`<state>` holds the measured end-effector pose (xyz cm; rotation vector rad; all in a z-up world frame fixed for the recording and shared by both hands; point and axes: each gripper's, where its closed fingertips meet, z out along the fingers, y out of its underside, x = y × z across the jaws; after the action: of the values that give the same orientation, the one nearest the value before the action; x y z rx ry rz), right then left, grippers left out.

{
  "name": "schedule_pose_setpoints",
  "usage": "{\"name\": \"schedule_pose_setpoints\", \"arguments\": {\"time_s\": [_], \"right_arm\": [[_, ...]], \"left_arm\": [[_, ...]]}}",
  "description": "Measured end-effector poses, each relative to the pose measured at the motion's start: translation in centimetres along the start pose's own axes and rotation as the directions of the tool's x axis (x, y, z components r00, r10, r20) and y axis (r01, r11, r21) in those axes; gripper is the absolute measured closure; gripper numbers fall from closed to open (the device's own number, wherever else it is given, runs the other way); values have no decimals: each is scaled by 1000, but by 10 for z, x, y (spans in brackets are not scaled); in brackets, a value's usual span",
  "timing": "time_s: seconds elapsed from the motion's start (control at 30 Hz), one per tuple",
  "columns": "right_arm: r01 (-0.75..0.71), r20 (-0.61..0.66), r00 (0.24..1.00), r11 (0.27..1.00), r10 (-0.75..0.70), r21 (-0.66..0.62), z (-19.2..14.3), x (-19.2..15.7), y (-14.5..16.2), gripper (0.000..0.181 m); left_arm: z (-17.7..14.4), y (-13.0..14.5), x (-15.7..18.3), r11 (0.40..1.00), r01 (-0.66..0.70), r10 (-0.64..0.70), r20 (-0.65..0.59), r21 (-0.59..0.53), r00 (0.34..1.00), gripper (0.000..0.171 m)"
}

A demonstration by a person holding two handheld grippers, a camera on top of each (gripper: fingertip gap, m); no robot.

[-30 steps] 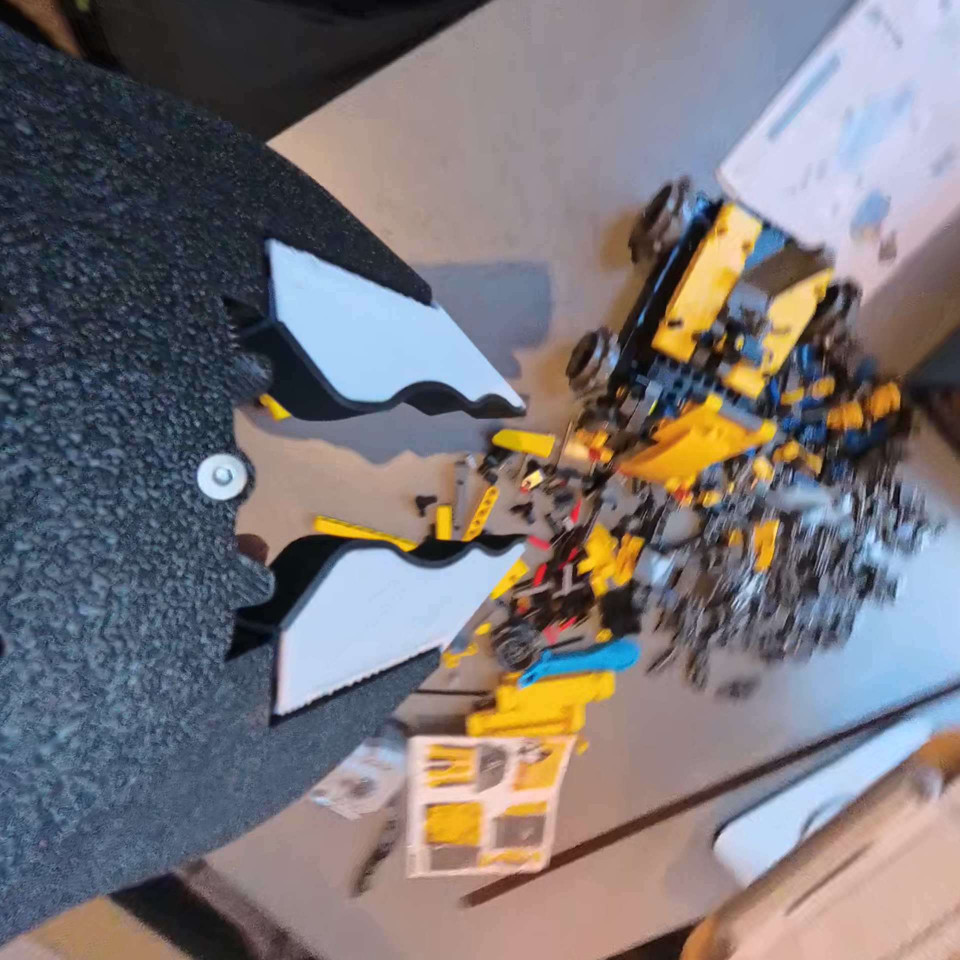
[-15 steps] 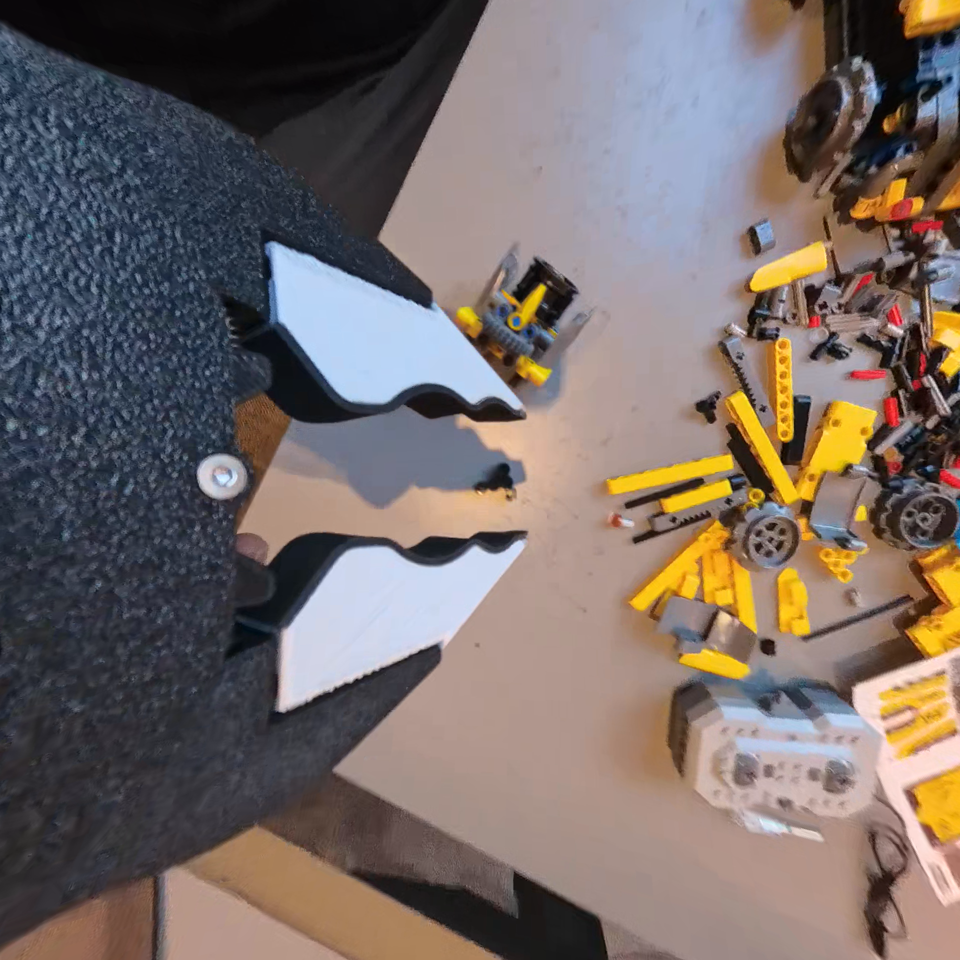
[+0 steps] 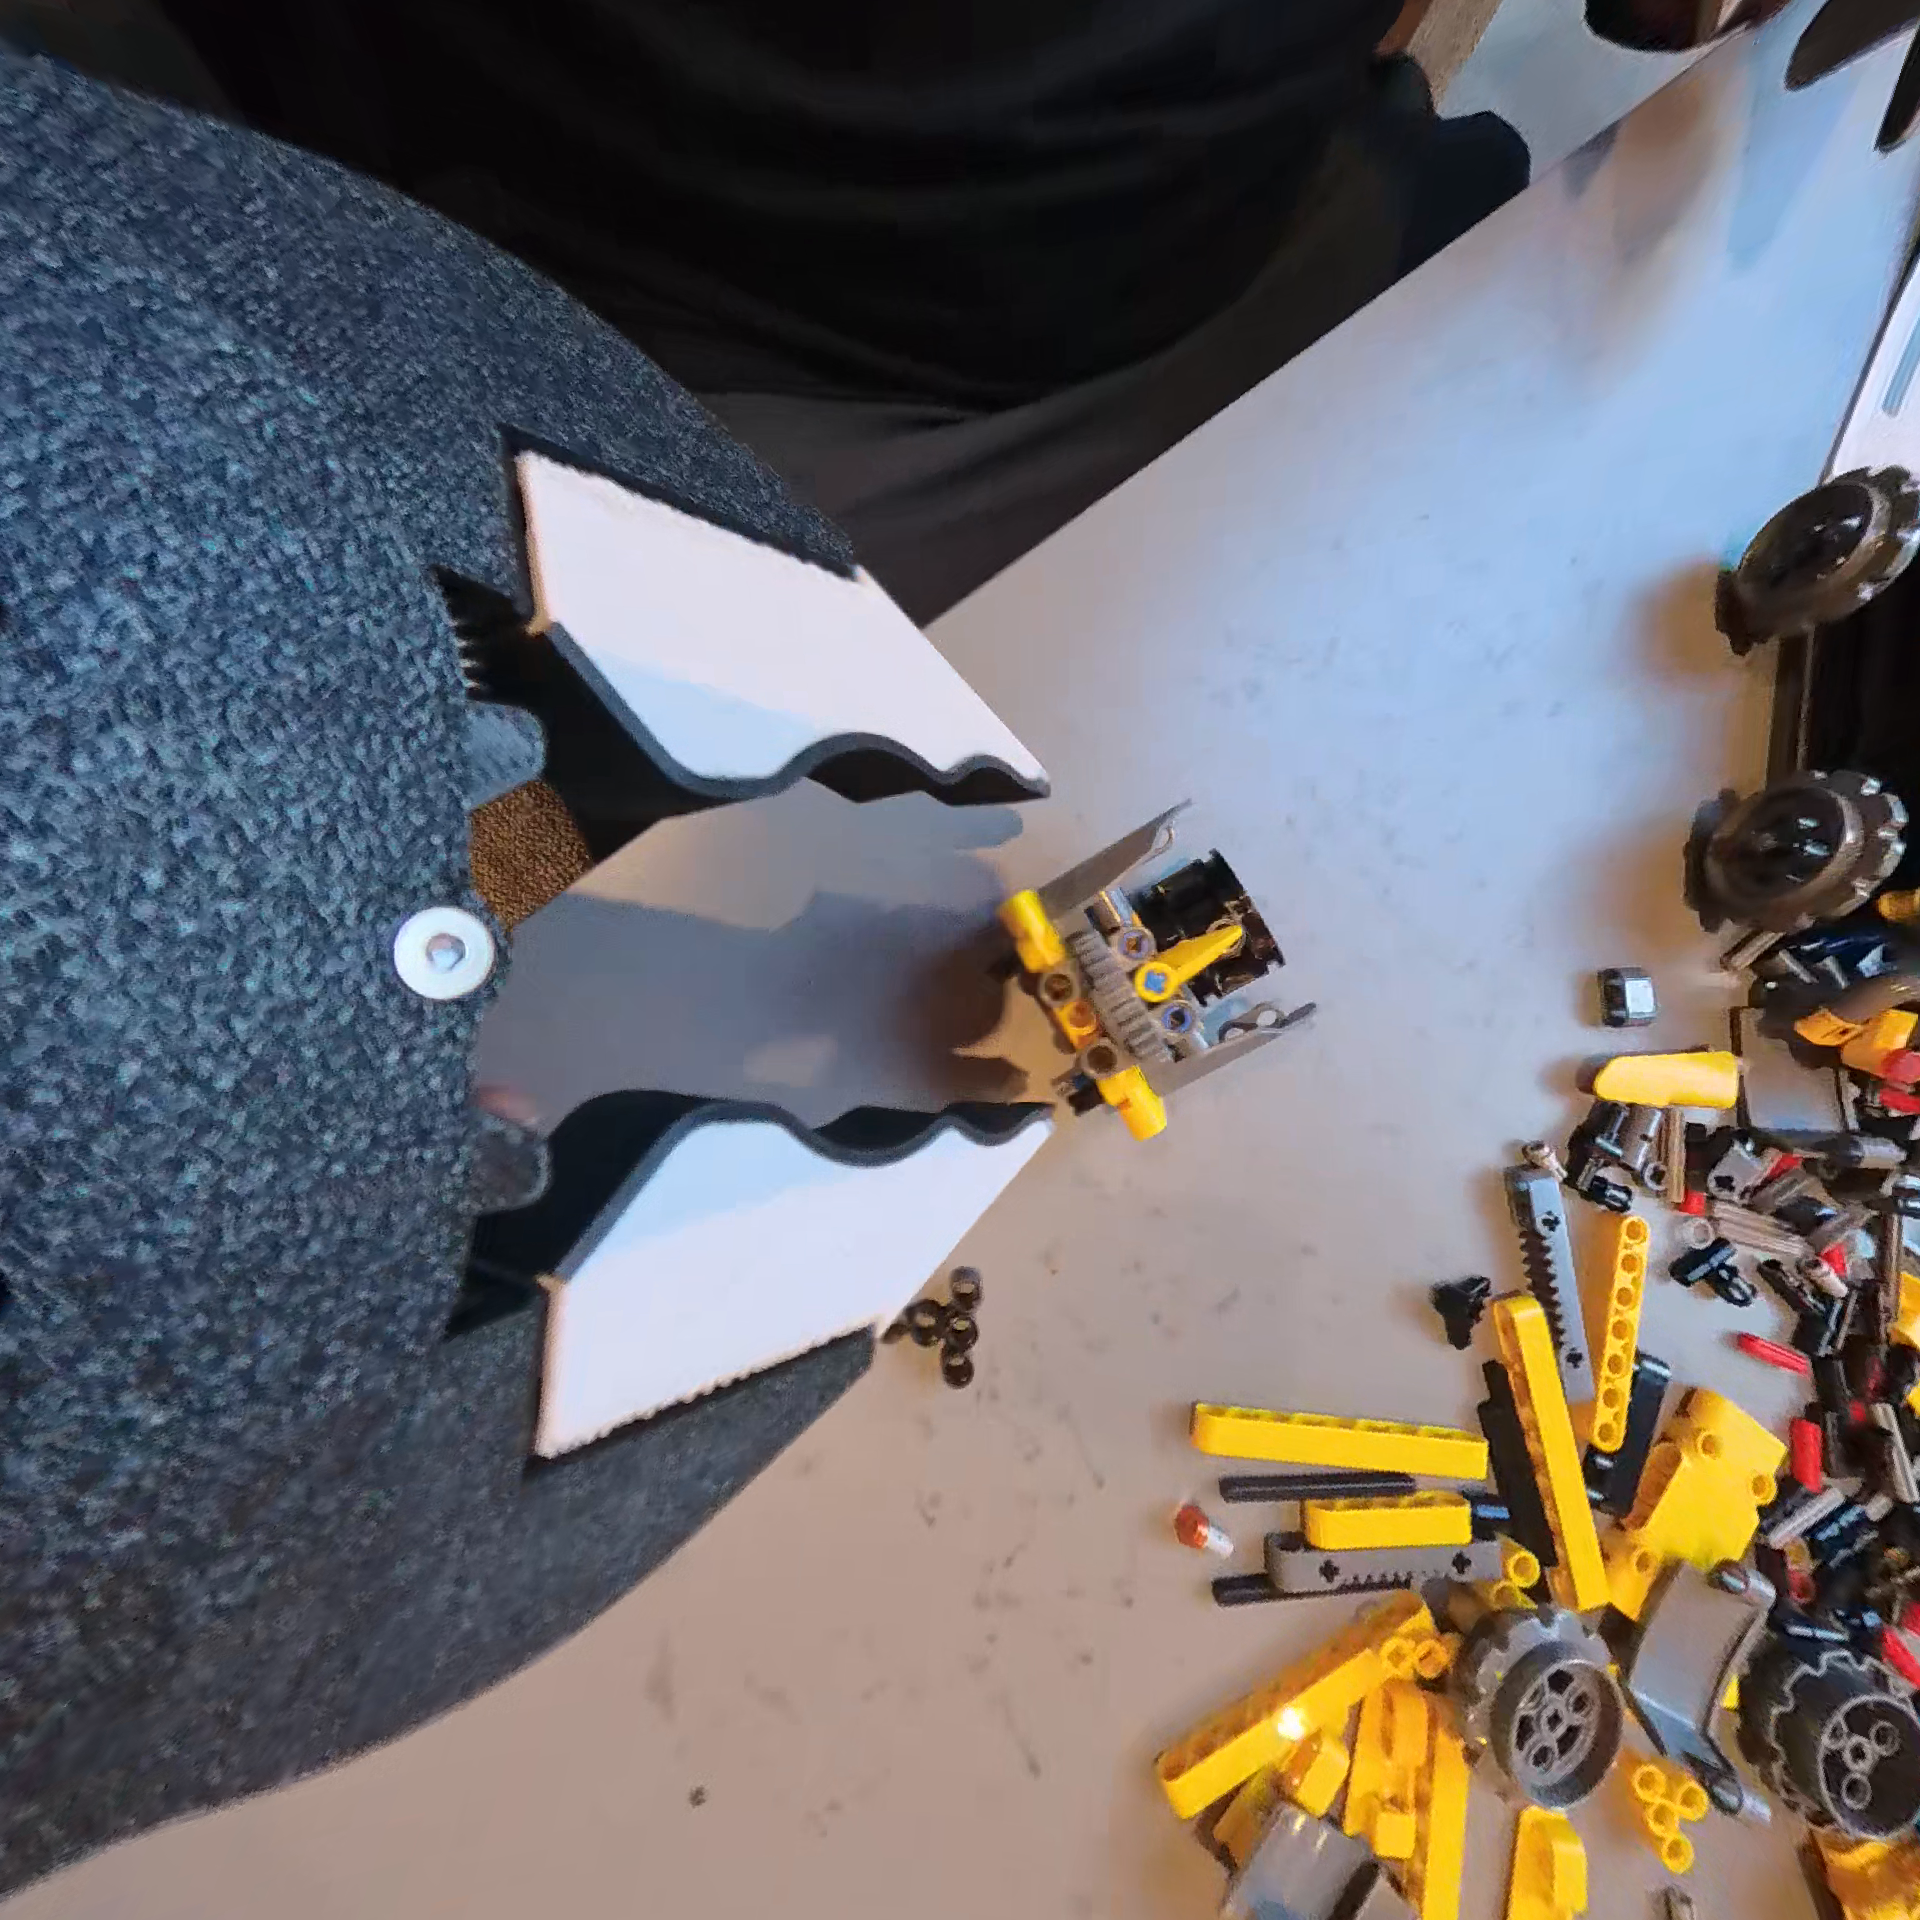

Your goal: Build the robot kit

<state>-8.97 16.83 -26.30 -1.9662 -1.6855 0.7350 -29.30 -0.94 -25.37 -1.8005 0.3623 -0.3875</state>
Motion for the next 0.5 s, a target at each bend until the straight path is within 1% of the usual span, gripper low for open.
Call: {"name": "schedule_pose_setpoints", "arguments": {"time_s": [0.13, 0.23, 0.33, 0.5], "right_arm": [[43, -20, 999, 999, -44, -32, 15, 1, -5, 124], [94, -29, 995, 994, -96, -52, 23, -1, -11, 131], [134, -20, 991, 989, -135, -61, 30, -8, -19, 133], [159, 3, 987, 985, -159, -62, 42, -19, -32, 134]], "left_arm": [[-2, -1, -1, 1000, -8, 8, 9, 3, 1000, 125], [-2, 0, 0, 1000, -19, 19, 11, -2, 1000, 125], [-2, 1, 3, 1000, -30, 30, 10, -9, 999, 125], [-4, -1, 7, 998, -60, 60, 5, -6, 998, 125]]}}
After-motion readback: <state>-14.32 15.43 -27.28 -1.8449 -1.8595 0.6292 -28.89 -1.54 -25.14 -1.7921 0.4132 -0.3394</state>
